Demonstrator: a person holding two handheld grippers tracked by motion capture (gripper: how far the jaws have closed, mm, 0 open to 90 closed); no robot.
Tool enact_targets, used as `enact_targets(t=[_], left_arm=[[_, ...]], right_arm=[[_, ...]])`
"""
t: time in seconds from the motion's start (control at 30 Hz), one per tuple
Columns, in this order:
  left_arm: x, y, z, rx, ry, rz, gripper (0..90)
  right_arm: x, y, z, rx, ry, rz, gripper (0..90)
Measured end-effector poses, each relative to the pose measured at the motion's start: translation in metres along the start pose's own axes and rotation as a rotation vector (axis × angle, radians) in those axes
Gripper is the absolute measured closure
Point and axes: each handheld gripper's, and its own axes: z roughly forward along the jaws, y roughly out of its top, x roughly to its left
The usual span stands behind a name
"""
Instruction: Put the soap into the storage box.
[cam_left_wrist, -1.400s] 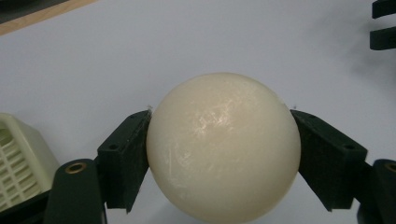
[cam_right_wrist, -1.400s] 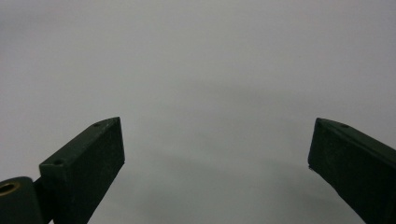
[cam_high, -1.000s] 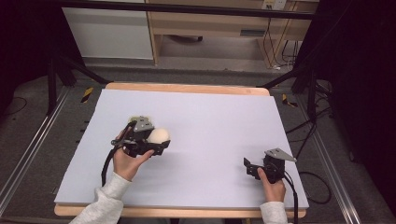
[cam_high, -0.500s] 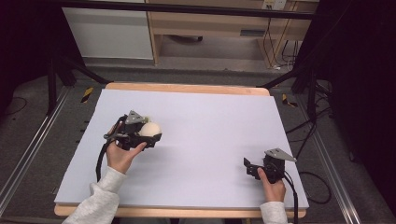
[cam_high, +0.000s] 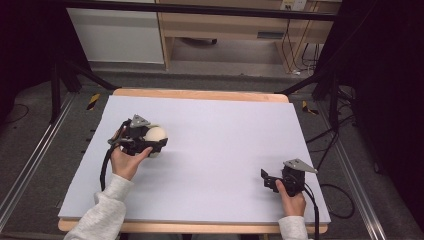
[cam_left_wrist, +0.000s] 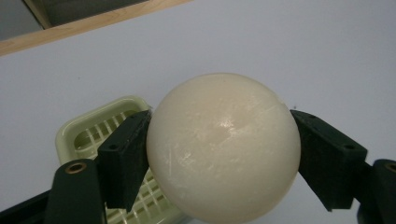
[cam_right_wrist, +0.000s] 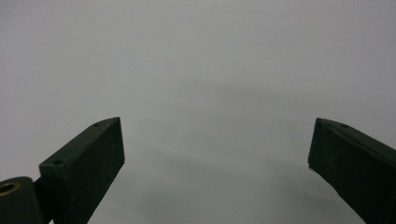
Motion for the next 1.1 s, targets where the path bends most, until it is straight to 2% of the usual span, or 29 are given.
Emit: enact_targets(t=[0.5, 0.73, 1.1], left_arm=[[0.024, -0.003, 0.004, 0.010, 0.038, -0.044, 23.9], [0.030, -0.005, 0.007, 0.012, 0.050, -0.064, 23.9], [0.040, -0.010, 0.017, 0.048, 0.065, -0.079, 23.9]], right_arm=[[0.000, 0.000, 0.000, 0.001, 0.002, 0.000, 4.0], [0.000, 0.000, 0.000, 0.000, 0.001, 0.000, 4.0], [0.000, 0.000, 0.000, 0.000, 0.002, 0.001, 4.0]])
